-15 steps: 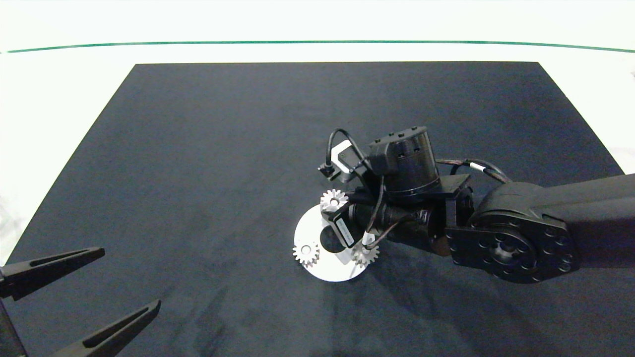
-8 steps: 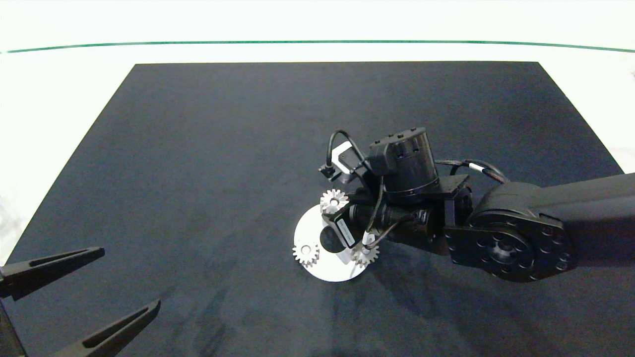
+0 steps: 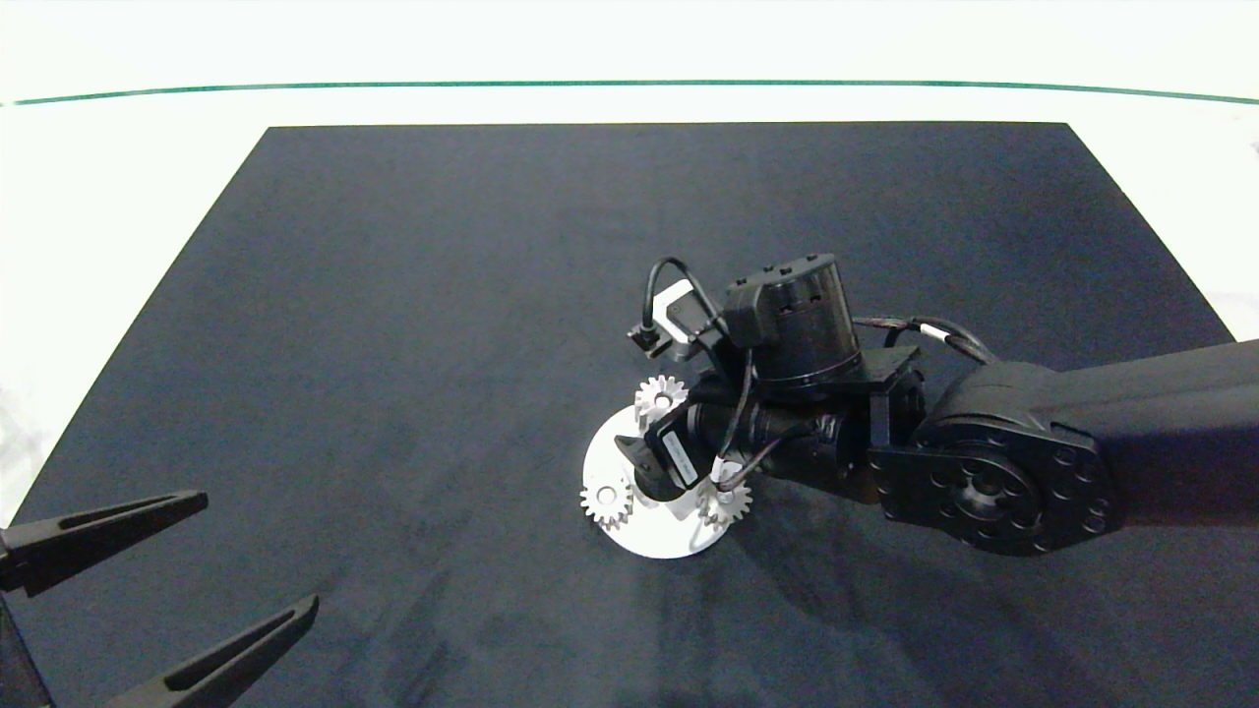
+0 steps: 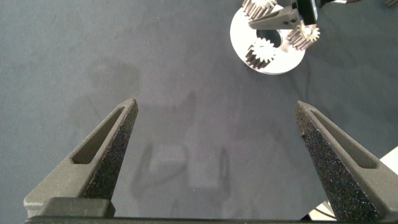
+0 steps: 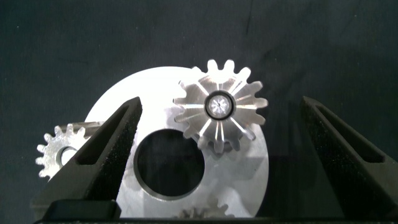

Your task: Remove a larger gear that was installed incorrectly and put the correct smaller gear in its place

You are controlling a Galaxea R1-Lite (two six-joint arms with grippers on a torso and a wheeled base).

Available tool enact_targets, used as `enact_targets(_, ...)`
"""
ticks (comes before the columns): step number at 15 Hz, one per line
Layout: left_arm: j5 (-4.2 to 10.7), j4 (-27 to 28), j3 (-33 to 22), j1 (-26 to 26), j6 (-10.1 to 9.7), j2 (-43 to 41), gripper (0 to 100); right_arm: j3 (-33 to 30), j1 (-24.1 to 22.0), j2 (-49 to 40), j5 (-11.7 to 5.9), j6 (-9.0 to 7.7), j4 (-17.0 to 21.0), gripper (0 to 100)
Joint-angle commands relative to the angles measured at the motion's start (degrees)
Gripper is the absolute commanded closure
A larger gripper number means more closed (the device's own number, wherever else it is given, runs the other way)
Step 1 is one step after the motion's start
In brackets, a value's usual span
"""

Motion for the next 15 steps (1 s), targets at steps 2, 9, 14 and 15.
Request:
enact_targets(2,0.03,-0.07,0.16,-0.01,0.04,-0.01,0,-2.37,0.01,1.66,-0.06,0.54,-0.07,0)
enact_targets(9,0.03,0.02,0.16,0.08,0.04,-0.01,0,-2.72,0.01,1.93,-0.15,1.16,0.28,13)
enact_targets(14,0.03,-0.07,0.25,-0.01,0.04,-0.01,0,-2.45,0.10,2.02,-0.15,1.16,0.37,24)
enact_targets(15,0.03,-0.07,0.25,-0.01,0.04,-0.01,0,-2.45,0.10,2.02,-0.15,1.16,0.46,25)
